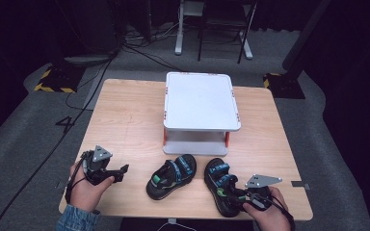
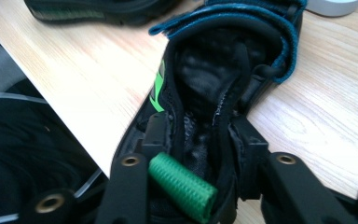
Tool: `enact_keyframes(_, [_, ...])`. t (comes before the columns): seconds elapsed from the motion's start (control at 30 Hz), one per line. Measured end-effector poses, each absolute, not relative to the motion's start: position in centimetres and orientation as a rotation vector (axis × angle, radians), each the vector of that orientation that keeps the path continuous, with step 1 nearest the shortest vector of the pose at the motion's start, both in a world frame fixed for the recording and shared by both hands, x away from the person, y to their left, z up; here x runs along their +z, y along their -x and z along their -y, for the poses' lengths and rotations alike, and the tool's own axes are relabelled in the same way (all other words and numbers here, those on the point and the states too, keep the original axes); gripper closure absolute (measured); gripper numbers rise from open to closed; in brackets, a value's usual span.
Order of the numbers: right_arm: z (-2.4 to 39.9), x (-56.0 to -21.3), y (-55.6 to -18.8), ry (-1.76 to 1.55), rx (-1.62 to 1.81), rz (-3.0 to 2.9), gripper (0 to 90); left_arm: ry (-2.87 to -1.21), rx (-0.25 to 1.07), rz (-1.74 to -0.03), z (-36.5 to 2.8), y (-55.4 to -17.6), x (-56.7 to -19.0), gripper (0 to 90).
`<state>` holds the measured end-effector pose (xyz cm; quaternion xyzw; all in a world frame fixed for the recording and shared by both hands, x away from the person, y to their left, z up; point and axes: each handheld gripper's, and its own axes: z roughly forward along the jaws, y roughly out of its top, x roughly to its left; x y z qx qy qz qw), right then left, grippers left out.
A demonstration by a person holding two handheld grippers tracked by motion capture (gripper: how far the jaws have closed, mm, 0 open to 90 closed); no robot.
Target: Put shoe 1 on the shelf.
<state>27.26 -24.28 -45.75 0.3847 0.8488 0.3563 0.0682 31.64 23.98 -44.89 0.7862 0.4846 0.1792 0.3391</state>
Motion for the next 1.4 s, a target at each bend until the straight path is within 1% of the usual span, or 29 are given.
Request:
enact_keyframes(0.13, [24.2,-45.1,-27.1,-1.113,1.108,-2.482,69.2,-2.044,0.468,-1.265,-24.1,-31.6,-44.8,22.9])
enact_keyframes(0.3, [24.1,-43.7,-27.4,-1.080,1.197,-2.427,69.2,-2.040,0.471,-1.274,-24.3,-31.4,-44.9,22.9])
enact_keyframes(0.47, [23.0,-42.9,-29.2,-1.061,1.243,-2.372,68.7,-2.030,0.487,-1.291,-24.8,-31.0,-44.8,22.9])
enact_keyframes(0.5, [22.3,-42.7,-30.4,-1.069,1.263,-2.362,68.6,-2.025,0.485,-1.299,-25.0,-30.9,-44.8,22.9])
enact_keyframes(0.53, [22.3,-42.7,-30.4,-1.069,1.263,-2.362,68.6,-2.025,0.485,-1.299,-25.0,-30.9,-44.8,22.9])
enact_keyframes(0.57, [21.5,-42.6,-31.8,-1.073,1.277,-2.351,68.5,-2.020,0.484,-1.304,-25.1,-30.8,-44.8,22.9])
enact_keyframes(0.63, [21.1,-42.6,-32.5,-1.078,1.281,-2.343,68.5,-2.024,0.486,-1.302,-25.2,-30.8,-44.8,22.9])
enact_keyframes(0.73, [20.1,-42.8,-34.7,-1.110,1.298,-2.306,68.4,-2.020,0.487,-1.312,-25.5,-30.6,-45.0,22.9])
enact_keyframes(0.77, [19.5,-43.1,-35.9,-1.138,1.305,-2.277,68.4,-2.014,0.491,-1.320,-25.6,-30.6,-45.0,22.9])
enact_keyframes(0.93, [18.1,-44.1,-38.3,-1.170,1.280,-2.220,68.3,-2.015,0.490,-1.321,-25.8,-30.6,-45.0,22.9])
enact_keyframes(1.17, [16.6,-45.6,-39.9,-1.147,1.239,-2.171,68.2,-2.016,0.483,-1.318,-25.7,-30.6,-45.1,22.9])
enact_keyframes(1.4, [15.1,-46.4,-40.8,-1.094,1.241,-2.131,67.8,-2.015,0.482,-1.314,-25.7,-30.6,-45.1,22.9])
